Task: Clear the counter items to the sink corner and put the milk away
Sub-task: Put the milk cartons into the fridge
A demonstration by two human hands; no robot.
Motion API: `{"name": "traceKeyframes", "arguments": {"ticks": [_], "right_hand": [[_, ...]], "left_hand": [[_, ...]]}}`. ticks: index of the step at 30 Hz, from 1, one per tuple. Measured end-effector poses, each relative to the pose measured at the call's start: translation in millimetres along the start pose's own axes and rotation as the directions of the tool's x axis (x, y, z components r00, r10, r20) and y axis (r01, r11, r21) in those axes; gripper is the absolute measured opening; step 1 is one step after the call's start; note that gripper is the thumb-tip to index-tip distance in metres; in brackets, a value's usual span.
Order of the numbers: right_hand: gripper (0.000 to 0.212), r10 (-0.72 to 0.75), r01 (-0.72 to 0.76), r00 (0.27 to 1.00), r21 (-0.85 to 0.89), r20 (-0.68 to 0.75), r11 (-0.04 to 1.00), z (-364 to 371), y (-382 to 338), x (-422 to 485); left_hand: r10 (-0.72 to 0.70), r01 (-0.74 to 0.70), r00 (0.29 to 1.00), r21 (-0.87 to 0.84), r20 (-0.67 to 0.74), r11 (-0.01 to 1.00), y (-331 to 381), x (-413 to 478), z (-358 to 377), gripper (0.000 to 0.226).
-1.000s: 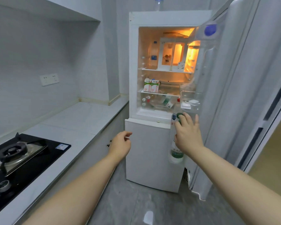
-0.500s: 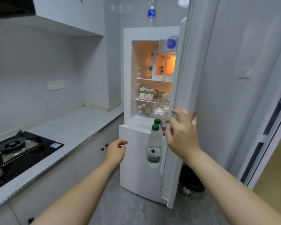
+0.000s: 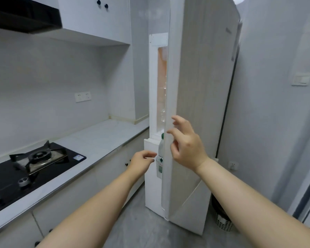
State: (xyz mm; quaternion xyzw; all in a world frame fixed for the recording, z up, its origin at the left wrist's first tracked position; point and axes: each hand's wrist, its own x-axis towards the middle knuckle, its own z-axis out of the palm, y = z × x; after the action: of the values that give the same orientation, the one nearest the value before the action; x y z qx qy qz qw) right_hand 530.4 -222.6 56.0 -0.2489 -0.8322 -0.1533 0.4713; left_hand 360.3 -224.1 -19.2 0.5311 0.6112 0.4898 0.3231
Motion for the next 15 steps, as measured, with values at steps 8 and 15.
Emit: {"name": "traceKeyframes", "arguments": {"ticks": [8,15], "right_hand": [[0.061,0.287,-0.277,0.946,-0.082,0.151,0.957,55,46,19],[0.103,0.115,-0.07,0.981,-0.271,0.154,0.96,129,79,46]], "left_hand": [[0.162,-0.192,0.954,-0.096,-0.252,0.977,23,22,4,0.021],[0.197,-0.248,0.879,-0.063,-0.435,0.967,16,79,-24,0.013]]}}
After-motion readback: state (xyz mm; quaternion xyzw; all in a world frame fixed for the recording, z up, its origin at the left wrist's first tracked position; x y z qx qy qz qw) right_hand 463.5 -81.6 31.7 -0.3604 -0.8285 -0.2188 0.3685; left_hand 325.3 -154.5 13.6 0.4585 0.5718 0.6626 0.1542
